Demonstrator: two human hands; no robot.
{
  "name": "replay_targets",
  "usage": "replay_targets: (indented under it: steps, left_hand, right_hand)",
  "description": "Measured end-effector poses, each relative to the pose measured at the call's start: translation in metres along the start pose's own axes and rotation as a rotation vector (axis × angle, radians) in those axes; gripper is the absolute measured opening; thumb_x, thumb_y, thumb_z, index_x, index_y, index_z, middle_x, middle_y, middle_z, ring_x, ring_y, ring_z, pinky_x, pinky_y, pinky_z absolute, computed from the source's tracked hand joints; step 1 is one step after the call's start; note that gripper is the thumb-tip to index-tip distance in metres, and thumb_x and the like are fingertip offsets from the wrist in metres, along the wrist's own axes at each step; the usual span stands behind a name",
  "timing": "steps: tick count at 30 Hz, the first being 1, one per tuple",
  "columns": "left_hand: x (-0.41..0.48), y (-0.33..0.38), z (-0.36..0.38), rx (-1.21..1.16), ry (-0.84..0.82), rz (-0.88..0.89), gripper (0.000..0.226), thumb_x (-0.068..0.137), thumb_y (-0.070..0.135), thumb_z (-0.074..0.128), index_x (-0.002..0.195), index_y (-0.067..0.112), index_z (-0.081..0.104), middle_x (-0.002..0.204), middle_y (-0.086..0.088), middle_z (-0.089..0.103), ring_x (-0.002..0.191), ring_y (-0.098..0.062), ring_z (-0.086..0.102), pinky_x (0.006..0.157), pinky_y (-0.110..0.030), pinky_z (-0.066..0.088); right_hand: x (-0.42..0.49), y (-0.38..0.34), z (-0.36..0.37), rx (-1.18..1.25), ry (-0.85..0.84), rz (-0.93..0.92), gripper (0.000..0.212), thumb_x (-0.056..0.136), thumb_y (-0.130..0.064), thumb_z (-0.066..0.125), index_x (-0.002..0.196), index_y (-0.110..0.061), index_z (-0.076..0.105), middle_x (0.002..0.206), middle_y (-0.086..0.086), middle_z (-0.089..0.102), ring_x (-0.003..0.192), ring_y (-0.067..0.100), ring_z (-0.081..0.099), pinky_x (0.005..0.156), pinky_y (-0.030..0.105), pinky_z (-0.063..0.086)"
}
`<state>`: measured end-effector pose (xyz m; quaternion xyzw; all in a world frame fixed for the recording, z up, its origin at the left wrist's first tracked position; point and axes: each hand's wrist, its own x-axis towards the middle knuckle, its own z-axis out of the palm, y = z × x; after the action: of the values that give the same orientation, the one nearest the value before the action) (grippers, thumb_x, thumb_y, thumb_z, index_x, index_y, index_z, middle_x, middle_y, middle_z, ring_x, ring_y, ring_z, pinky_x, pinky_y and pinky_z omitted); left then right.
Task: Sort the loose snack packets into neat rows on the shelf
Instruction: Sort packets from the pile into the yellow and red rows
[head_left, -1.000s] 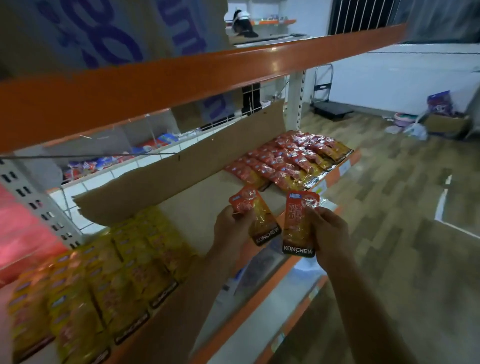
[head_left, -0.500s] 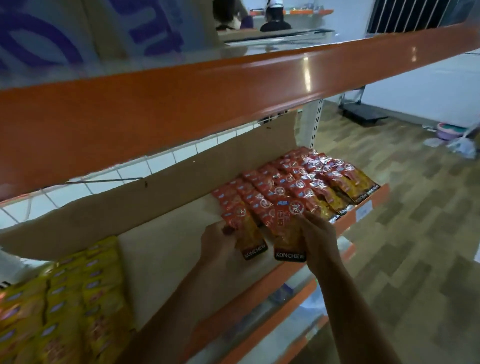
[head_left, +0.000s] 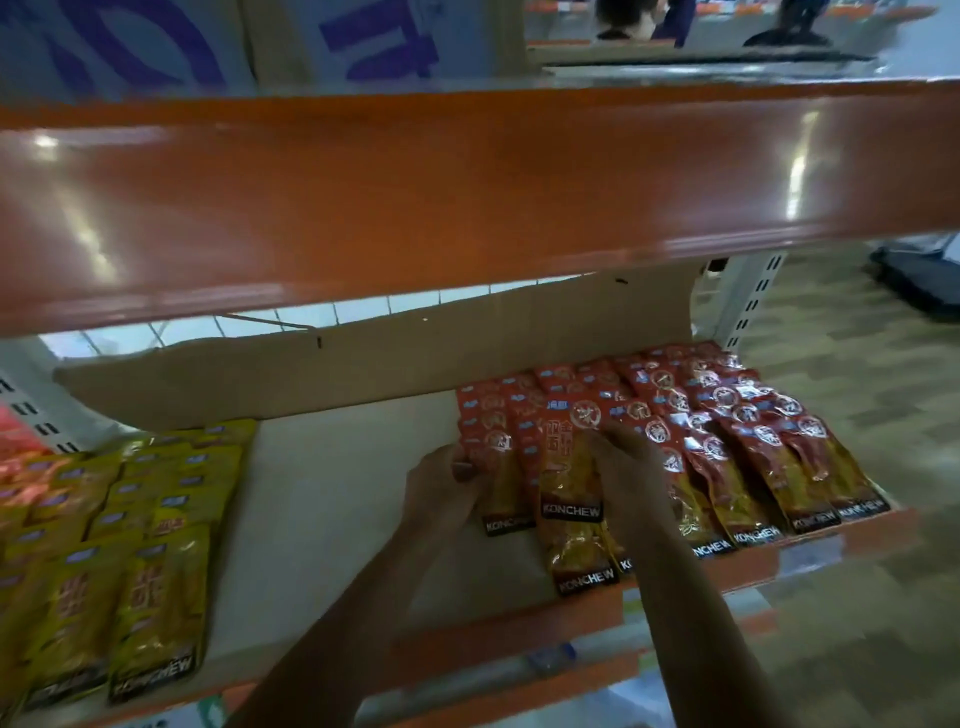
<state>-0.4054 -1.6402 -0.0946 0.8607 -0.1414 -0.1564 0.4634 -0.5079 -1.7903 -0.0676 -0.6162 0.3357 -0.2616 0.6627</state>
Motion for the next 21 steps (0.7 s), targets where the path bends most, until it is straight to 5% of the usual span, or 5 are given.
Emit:
replay_targets:
  steps: [5, 10, 18, 21]
  left_hand:
    - [-0.001, 0.003, 0.003, 0.139, 0.019, 0.023, 0.029, 0.080, 0.043, 0.071, 0.102, 0.025, 0.067, 0.094, 0.009, 0.068, 0.081, -0.004, 0.061, 0.073, -0.020, 0.051]
    - [0.000, 0.004, 0.006, 0.207, 0.069, 0.010, 0.035, 0.078, 0.044, 0.073, 0.103, 0.021, 0.064, 0.091, 0.010, 0.067, 0.080, -0.004, 0.058, 0.060, -0.012, 0.039]
    - [-0.017, 0.010, 0.008, 0.184, 0.253, 0.034, 0.045, 0.087, 0.044, 0.063, 0.122, 0.017, 0.057, 0.106, 0.000, 0.067, 0.089, -0.011, 0.063, 0.080, -0.028, 0.051]
    - [-0.028, 0.021, 0.004, -0.026, 0.128, 0.043, 0.035, 0.091, 0.048, 0.055, 0.109, 0.020, 0.063, 0.096, 0.008, 0.066, 0.083, -0.003, 0.061, 0.073, -0.019, 0.049]
  right_hand:
    - [0.012, 0.006, -0.002, -0.035, -0.045, -0.016, 0.012, 0.090, -0.013, 0.058, 0.085, -0.008, 0.067, 0.089, 0.030, 0.062, 0.068, 0.039, 0.056, 0.069, 0.050, 0.051]
    - [0.015, 0.005, -0.001, -0.062, -0.128, -0.016, 0.011, 0.091, -0.012, 0.058, 0.089, -0.006, 0.067, 0.085, 0.030, 0.060, 0.072, 0.027, 0.054, 0.063, 0.041, 0.047]
    - [0.011, 0.006, 0.005, -0.168, -0.166, -0.050, 0.011, 0.090, -0.012, 0.060, 0.098, -0.008, 0.066, 0.074, 0.019, 0.061, 0.061, 0.022, 0.052, 0.052, 0.030, 0.046]
    - [0.004, 0.004, 0.013, -0.199, -0.225, -0.093, 0.007, 0.090, -0.013, 0.061, 0.093, -0.010, 0.067, 0.069, 0.012, 0.061, 0.057, 0.016, 0.051, 0.049, 0.028, 0.044]
